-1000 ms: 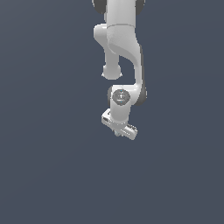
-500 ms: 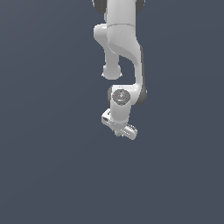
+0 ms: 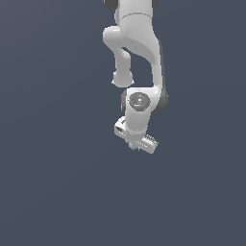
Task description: Pick up the object and move it to a goal position.
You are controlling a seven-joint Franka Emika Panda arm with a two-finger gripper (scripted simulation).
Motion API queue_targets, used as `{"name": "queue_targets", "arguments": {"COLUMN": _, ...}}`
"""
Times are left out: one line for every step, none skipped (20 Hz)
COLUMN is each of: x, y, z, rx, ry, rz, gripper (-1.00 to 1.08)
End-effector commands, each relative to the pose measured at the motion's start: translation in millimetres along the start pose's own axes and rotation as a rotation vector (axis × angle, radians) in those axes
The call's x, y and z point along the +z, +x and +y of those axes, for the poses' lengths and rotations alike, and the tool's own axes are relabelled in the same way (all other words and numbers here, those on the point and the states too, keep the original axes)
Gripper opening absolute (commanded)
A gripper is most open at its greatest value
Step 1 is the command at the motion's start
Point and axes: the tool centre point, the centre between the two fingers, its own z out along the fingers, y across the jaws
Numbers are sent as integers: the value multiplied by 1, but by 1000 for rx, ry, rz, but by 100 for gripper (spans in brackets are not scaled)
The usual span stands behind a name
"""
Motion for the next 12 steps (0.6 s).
{"name": "queue_targets", "arguments": {"x": -17, "y": 3, "z": -10, "rx": 0, "ry": 0, "rz": 1, "gripper": -100}}
{"name": "queue_targets", "arguments": {"x": -25, "y": 4, "z": -15, "rx": 0, "ry": 0, "rz": 1, "gripper": -100}}
{"name": "queue_targets", "arguments": {"x": -33, "y": 6, "z": -19, "rx": 0, "ry": 0, "rz": 1, "gripper": -100}}
{"name": "queue_targets", "arguments": {"x": -41, "y": 7, "z": -24, "rx": 0, "ry": 0, "rz": 1, "gripper": -100}}
{"name": "queue_targets", "arguments": {"x": -49, "y": 9, "z": -29, "rx": 0, "ry": 0, "rz": 1, "gripper": -100}}
{"name": "queue_targets", "arguments": {"x": -57, "y": 10, "z": -34, "rx": 0, "ry": 0, "rz": 1, "gripper": -100}}
{"name": "queue_targets", "arguments": {"x": -66, "y": 12, "z": -39, "rx": 0, "ry": 0, "rz": 2, "gripper": -100}}
{"name": "queue_targets", "arguments": {"x": -74, "y": 13, "z": -44, "rx": 0, "ry": 0, "rz": 2, "gripper": -100}}
{"name": "queue_targets", "arguments": {"x": -83, "y": 15, "z": -50, "rx": 0, "ry": 0, "rz": 2, "gripper": -100}}
{"name": "queue_targets", "arguments": {"x": -92, "y": 17, "z": -55, "rx": 0, "ry": 0, "rz": 2, "gripper": -100}}
{"name": "queue_targets", "arguments": {"x": -99, "y": 18, "z": -60, "rx": 0, "ry": 0, "rz": 2, "gripper": -100}}
{"name": "queue_targets", "arguments": {"x": -107, "y": 20, "z": -65, "rx": 0, "ry": 0, "rz": 2, "gripper": -100}}
